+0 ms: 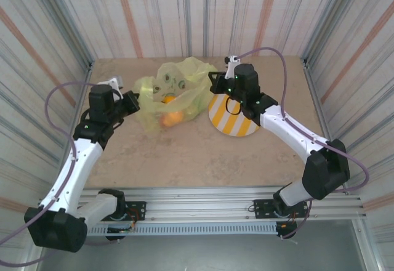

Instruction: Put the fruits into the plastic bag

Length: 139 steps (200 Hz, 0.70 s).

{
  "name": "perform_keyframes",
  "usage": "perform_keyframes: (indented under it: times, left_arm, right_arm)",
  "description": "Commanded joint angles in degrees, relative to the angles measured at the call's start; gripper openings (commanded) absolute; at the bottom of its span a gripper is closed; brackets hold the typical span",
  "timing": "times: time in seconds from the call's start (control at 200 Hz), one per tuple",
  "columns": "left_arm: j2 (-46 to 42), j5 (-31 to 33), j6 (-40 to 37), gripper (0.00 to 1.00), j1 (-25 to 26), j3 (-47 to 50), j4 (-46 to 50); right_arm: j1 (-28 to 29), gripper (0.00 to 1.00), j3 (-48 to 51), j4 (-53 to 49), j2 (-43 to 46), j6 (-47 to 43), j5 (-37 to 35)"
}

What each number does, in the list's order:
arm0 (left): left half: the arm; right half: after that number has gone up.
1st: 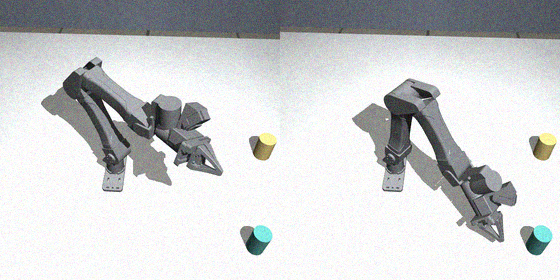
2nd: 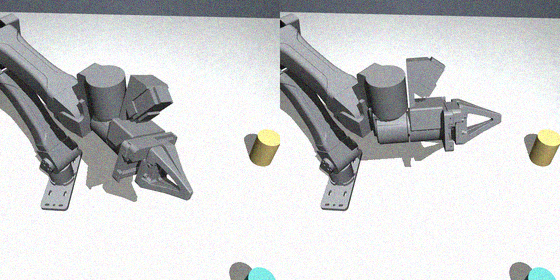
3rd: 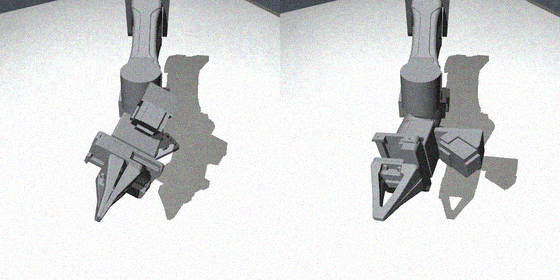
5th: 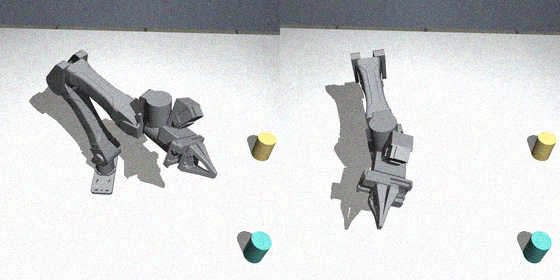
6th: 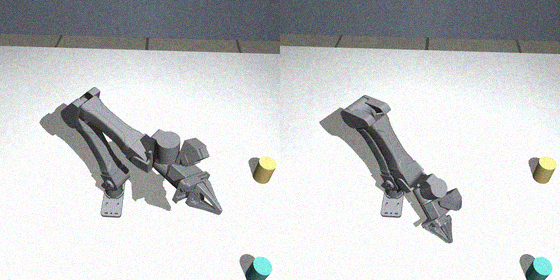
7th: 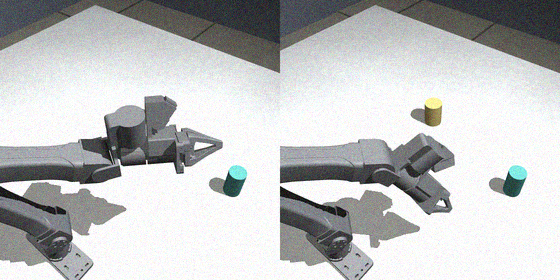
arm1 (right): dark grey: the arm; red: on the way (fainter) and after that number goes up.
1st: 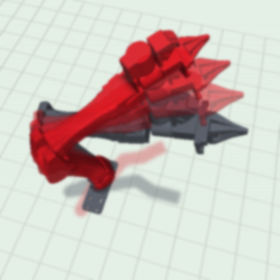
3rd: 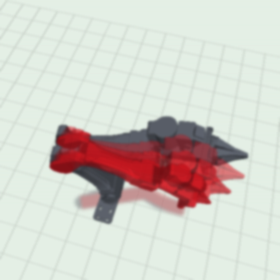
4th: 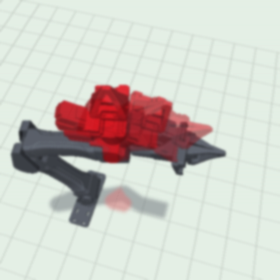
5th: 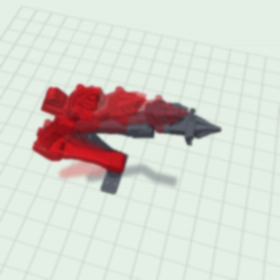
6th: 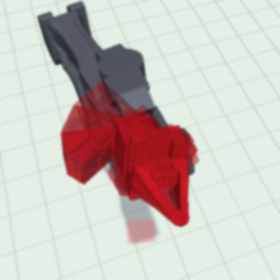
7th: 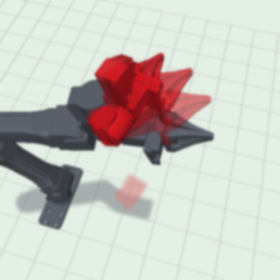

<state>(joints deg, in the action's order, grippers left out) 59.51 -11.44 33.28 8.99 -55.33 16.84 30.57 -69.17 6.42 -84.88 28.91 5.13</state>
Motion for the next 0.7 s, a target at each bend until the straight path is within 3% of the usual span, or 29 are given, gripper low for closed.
perform_keyframes:
  times: [0.0,0.691]
  left_arm:
    - [1.49,-1.95,2.07,0.00,-0.91,-2.27,-2.90]
    - [0.71,-3.94,-0.72,0.03,-1.24,8.34,-3.02]
  right_arm:
    - [-0.64,0.00,-3.38,-1.52,-2.12,-1.69,-1.85]
    - [-1.91,0.01,-4.75,-2.95,-11.22,2.71,6.39]
